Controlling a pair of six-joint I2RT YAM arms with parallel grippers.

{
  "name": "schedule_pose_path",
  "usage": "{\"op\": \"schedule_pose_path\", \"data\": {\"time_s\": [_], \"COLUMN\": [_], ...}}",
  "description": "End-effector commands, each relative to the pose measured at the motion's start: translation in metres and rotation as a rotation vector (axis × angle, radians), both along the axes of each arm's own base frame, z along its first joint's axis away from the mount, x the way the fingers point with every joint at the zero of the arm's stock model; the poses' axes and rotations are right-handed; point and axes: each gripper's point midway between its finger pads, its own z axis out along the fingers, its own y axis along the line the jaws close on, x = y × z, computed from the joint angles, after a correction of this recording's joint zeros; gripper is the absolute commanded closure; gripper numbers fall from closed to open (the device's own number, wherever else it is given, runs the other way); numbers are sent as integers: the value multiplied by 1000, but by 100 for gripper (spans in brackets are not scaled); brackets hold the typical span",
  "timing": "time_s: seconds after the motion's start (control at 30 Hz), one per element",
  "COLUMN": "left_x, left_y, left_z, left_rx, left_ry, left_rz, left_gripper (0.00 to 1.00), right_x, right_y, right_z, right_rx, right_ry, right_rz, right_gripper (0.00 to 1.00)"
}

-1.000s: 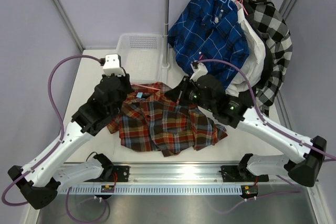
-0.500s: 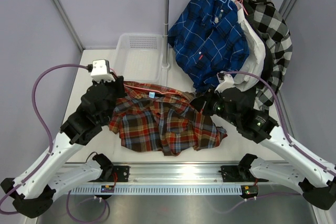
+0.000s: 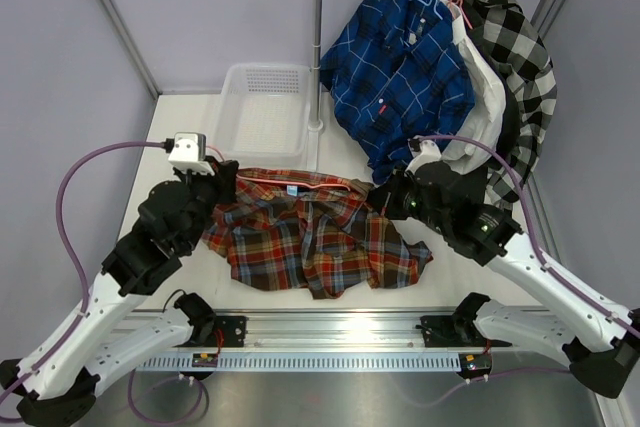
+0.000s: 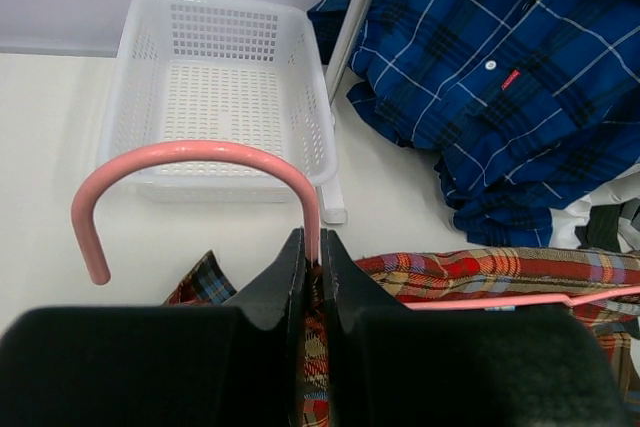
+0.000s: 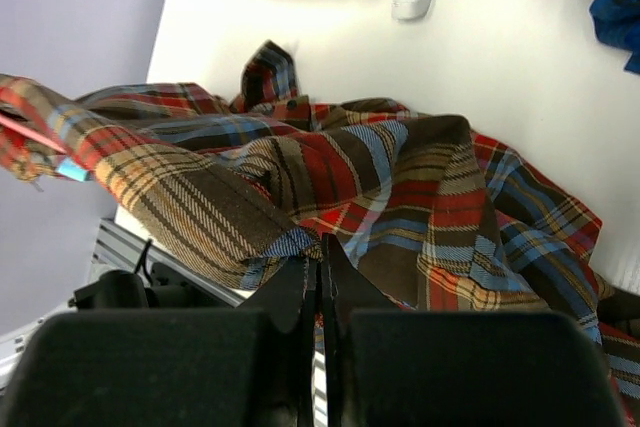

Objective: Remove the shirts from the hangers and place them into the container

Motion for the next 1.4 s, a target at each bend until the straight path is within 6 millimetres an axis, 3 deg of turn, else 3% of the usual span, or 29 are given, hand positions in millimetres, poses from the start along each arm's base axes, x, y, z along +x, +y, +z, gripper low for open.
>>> {"op": "schedule_pose_path", "data": {"time_s": [0.0, 0.23, 0.37, 0.57, 0.63, 0.73, 0.8, 0.93, 1.03, 1.13, 1.3, 1.37], "left_x": [-3, -9, -7, -4, 0, 6, 13, 20, 22, 23, 26, 26], "left_y": [12, -16, -19, -37, -50, -65, -65, -59, -55, -55, -62, -64], "left_z": [31, 42, 51, 74, 75, 68, 58, 38, 32, 22, 9, 6], "left_rx": [1, -21, -44, -132, -150, -152, -128, -100, -82, -57, -22, -16], "left_ry": [-94, -134, -148, -169, -150, -119, -100, -88, -85, -73, -35, -24], "left_rz": [16, -140, -145, -197, -237, -273, -248, -204, -182, -178, -200, -209], "left_gripper": [100, 100, 100, 100, 100, 100, 100, 100, 100, 100, 100, 100], "right_x": [10, 10, 14, 1, -7, -12, -12, -10, -12, -18, -25, -25], "right_y": [-6, 19, 23, 46, 49, 41, 24, -13, -42, -54, -50, -39], "right_z": [-9, -25, -29, -56, -63, -64, -60, -39, -10, 19, 57, 60], "right_rx": [-46, -40, -56, -31, -20, -75, -148, -274, -332, -349, -317, -316], "right_ry": [2, 57, 54, 130, 136, 117, 107, 20, -67, -154, -293, -325], "right_rz": [-12, 106, 132, 263, 313, 344, 304, 219, 149, 157, 237, 299], "right_gripper": [100, 100, 100, 100, 95, 73, 56, 35, 34, 34, 31, 28]}}
